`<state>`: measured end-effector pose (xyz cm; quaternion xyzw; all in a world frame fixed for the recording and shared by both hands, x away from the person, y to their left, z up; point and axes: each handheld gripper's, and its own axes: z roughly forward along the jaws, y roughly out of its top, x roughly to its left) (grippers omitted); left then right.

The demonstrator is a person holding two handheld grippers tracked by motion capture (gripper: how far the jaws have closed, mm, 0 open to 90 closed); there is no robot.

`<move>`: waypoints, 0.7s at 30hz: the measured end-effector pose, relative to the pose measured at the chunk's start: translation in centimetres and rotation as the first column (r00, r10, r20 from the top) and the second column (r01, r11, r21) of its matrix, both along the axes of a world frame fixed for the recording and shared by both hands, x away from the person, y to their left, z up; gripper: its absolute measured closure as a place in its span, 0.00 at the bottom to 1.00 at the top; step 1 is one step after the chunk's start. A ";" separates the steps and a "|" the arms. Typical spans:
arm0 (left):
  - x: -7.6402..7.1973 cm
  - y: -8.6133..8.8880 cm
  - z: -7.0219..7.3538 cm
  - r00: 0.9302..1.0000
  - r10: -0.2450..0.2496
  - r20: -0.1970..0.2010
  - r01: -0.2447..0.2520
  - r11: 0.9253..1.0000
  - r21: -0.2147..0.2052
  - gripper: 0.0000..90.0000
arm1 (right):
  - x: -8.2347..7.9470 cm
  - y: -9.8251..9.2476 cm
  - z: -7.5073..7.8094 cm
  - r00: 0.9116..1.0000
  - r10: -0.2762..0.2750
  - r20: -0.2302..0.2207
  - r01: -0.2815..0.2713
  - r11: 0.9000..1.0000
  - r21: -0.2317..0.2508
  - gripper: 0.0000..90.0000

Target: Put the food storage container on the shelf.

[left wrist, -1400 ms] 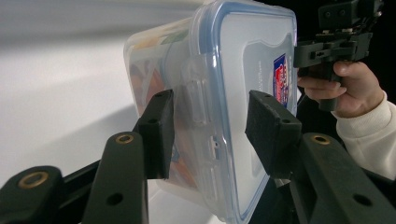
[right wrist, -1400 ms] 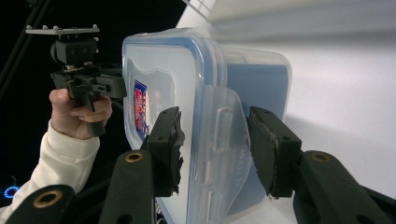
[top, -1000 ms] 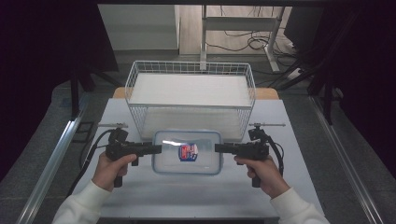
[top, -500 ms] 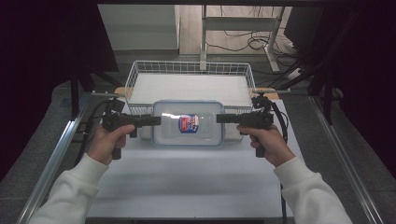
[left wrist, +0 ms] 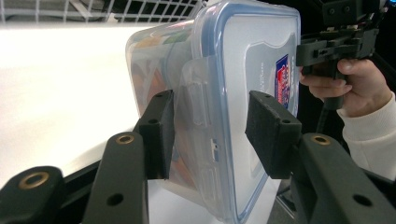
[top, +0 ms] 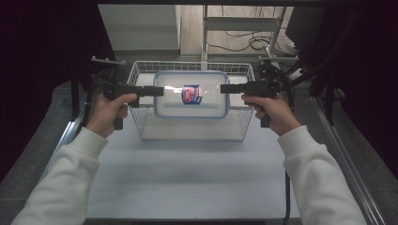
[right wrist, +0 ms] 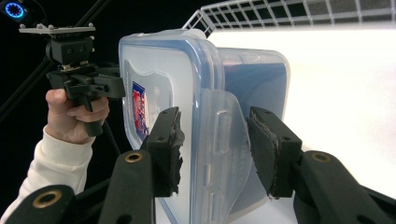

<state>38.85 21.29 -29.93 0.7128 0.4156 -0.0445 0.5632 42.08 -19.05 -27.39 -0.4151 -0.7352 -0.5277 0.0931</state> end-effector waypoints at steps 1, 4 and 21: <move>0.5 0.0 0.2 1.000 -0.002 -0.001 0.002 1.000 0.004 0.59 | 0.5 0.0 0.2 1.000 0.002 -0.001 -0.002 1.000 -0.001 0.61; 2.0 0.0 0.4 1.000 0.004 -0.011 -0.004 1.000 0.006 0.59 | 2.2 0.1 0.3 1.000 0.005 -0.008 -0.005 1.000 0.005 0.61; 6.5 0.1 -0.7 0.994 0.007 -0.106 -0.006 1.000 0.009 0.59 | 7.1 0.6 -0.8 0.994 -0.009 -0.109 0.006 1.000 -0.026 0.60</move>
